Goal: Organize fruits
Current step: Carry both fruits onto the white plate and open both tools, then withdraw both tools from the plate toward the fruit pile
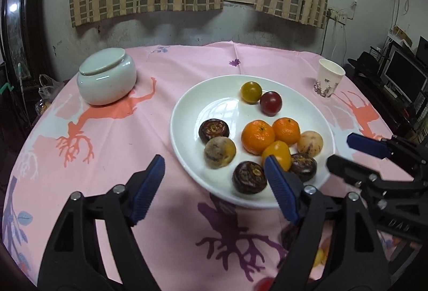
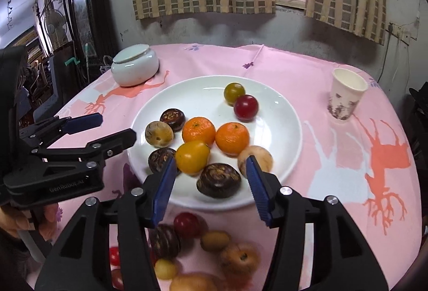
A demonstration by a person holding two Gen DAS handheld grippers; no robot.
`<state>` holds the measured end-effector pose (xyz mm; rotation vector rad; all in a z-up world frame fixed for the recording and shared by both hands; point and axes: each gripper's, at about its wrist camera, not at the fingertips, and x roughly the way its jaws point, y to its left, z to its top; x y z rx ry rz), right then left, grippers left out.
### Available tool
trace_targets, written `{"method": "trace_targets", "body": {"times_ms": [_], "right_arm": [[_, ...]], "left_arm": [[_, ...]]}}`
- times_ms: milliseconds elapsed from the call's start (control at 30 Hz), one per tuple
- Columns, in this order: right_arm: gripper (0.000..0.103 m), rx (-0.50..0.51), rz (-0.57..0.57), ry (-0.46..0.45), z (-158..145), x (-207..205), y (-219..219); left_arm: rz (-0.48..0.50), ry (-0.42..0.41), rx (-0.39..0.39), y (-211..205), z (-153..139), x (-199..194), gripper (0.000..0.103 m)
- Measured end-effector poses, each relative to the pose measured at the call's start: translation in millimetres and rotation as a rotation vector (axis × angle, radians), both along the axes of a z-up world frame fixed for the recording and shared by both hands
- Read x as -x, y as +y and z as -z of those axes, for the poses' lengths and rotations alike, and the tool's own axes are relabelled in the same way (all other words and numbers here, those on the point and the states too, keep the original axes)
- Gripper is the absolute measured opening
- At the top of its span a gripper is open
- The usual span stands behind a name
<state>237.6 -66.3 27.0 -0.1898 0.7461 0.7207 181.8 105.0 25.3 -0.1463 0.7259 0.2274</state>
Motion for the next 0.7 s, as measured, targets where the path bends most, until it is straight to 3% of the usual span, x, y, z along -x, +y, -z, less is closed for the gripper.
{"method": "trace_targets", "body": {"times_ms": [100,433,700], "right_arm": [[0.068,-0.004,0.034,-0.019,-5.3,14.7,-23.0],[0.069,0.017,0.093,0.015,8.2,64.4,-68.6],[0.069,-0.027,0.128,0.069,30.5,75.2,-92.0]], "left_arm": [[0.028,-0.008,-0.021,-12.6,-4.5,19.1,0.084],[0.104,0.014,-0.061,-57.1,3.4,69.9,0.091],[0.146,0.047,-0.056,-79.9,21.5,90.1,0.092]]}}
